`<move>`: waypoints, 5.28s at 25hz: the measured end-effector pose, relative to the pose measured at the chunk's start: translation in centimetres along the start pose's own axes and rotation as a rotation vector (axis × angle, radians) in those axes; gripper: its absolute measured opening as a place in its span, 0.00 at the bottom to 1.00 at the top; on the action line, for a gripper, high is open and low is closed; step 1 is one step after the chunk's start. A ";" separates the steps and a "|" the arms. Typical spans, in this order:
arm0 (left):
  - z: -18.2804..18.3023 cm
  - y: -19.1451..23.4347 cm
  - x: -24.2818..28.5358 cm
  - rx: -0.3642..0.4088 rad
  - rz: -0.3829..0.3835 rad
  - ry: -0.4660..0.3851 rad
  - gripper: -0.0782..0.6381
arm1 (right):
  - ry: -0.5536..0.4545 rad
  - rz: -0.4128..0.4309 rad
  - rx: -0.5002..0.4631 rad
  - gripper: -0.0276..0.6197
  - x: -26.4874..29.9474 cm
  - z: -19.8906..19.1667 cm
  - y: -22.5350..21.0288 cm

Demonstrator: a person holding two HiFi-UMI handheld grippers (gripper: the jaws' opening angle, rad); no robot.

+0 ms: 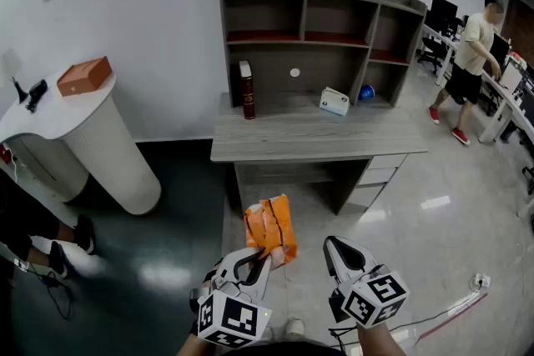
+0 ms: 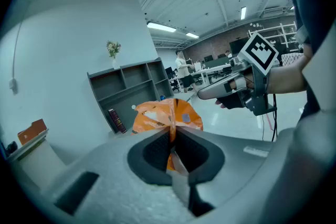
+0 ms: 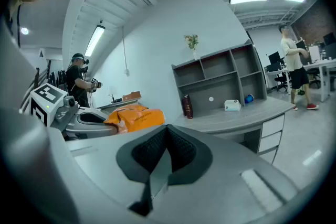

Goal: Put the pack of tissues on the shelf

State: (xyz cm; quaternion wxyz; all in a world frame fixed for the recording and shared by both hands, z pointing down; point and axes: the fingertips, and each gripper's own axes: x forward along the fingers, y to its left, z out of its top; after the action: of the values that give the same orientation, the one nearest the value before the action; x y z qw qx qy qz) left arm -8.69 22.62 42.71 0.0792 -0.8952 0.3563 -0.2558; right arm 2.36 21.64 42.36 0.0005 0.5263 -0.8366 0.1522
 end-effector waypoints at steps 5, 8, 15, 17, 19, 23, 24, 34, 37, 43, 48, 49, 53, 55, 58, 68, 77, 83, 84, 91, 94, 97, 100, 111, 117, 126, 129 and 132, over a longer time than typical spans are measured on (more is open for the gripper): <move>-0.1 -0.4 0.2 0.021 0.006 0.020 0.12 | 0.004 -0.001 -0.009 0.04 -0.2 0.1 -0.2; 0.0 -0.7 0.3 0.014 0.001 0.024 0.12 | 0.000 0.000 -0.008 0.04 -0.3 0.3 -0.4; 0.0 -1.0 0.4 -0.002 0.011 0.032 0.12 | -0.007 0.031 0.026 0.04 -0.3 0.5 -0.5; 0.1 -1.2 0.5 -0.002 0.013 0.035 0.12 | -0.002 0.041 0.024 0.04 -0.2 0.4 -0.5; 0.2 -1.3 0.7 -0.003 0.018 0.035 0.12 | -0.001 0.054 0.021 0.04 -0.1 0.5 -0.6; 0.5 -1.5 1.4 -0.015 0.028 0.037 0.12 | 0.007 0.076 0.007 0.04 0.0 0.8 -1.1; 0.5 -1.6 1.6 -0.017 0.030 0.040 0.12 | 0.009 0.080 0.006 0.04 -0.1 0.8 -1.3; 1.4 -3.9 4.0 -0.013 0.055 0.057 0.12 | 0.025 0.108 0.015 0.04 -1.0 -0.2 -4.2; 1.1 -4.2 4.2 -0.015 0.054 0.082 0.12 | 0.028 0.112 0.024 0.04 -1.2 -0.7 -4.6; 1.5 -4.1 5.3 -0.014 0.061 0.085 0.12 | 0.044 0.112 0.042 0.04 -1.0 -1.0 -5.7; 1.7 -2.6 6.6 -0.010 0.062 0.081 0.12 | 0.042 0.104 0.046 0.04 0.4 -0.4 -6.5; 1.7 -2.3 7.0 -0.011 0.060 0.081 0.12 | 0.044 0.101 0.044 0.04 0.7 -0.3 -6.8; 1.6 -0.9 8.6 -0.015 0.047 0.075 0.12 | 0.046 0.089 0.034 0.04 2.5 0.4 -7.7; 1.8 0.2 9.3 -0.016 0.041 0.072 0.12 | 0.049 0.086 0.030 0.04 3.8 0.9 -8.1; 2.0 2.1 10.4 -0.022 0.036 0.068 0.12 | 0.059 0.088 0.026 0.04 5.8 1.6 -8.4; 1.9 8.4 14.0 -0.009 0.003 0.072 0.12 | 0.072 0.071 0.025 0.04 12.6 3.6 -9.4; 1.7 13.7 16.4 0.012 -0.021 0.071 0.12 | 0.076 0.062 0.013 0.04 18.2 5.1 -9.6; 1.7 16.5 18.1 0.030 -0.034 0.052 0.12 | 0.077 0.051 0.010 0.04 21.4 5.8 -10.0; 1.7 17.0 18.3 0.033 -0.035 0.051 0.12 | 0.078 0.049 0.010 0.04 21.9 5.8 -10.0; 1.7 19.3 19.5 0.053 -0.051 0.045 0.12 | 0.075 0.048 0.017 0.04 24.7 6.6 -9.9; 1.9 20.2 20.0 0.054 -0.050 0.044 0.12 | 0.076 0.047 0.010 0.04 25.6 7.1 -10.2; 2.1 20.8 20.7 0.046 -0.051 0.044 0.12 | 0.077 0.042 0.013 0.04 26.4 7.6 -11.0; 2.1 21.6 21.6 0.049 -0.048 0.062 0.12 | 0.071 0.047 0.009 0.04 27.5 8.3 -11.9; 5.3 24.1 27.4 0.063 -0.007 0.083 0.12 | 0.068 0.107 -0.027 0.04 31.5 11.8 -16.8; 7.1 25.6 30.6 0.052 0.022 0.080 0.12 | 0.061 0.140 -0.046 0.04 33.8 13.6 -19.7; 9.4 26.5 34.6 0.057 0.044 0.106 0.12 | 0.063 0.195 -0.053 0.04 35.7 15.6 -23.2; 10.3 26.6 35.6 0.049 0.045 0.108 0.12 | 0.064 0.218 -0.059 0.04 36.1 16.1 -24.0; 11.1 27.1 36.5 0.060 0.061 0.112 0.12 | 0.064 0.234 -0.063 0.04 36.5 16.5 -24.8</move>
State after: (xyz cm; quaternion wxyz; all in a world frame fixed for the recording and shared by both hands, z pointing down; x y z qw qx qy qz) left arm 3.25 -22.47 39.03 0.0939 -0.8654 0.3795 -0.3134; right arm 10.59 -24.58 38.83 0.0259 0.4197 -0.8962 0.1417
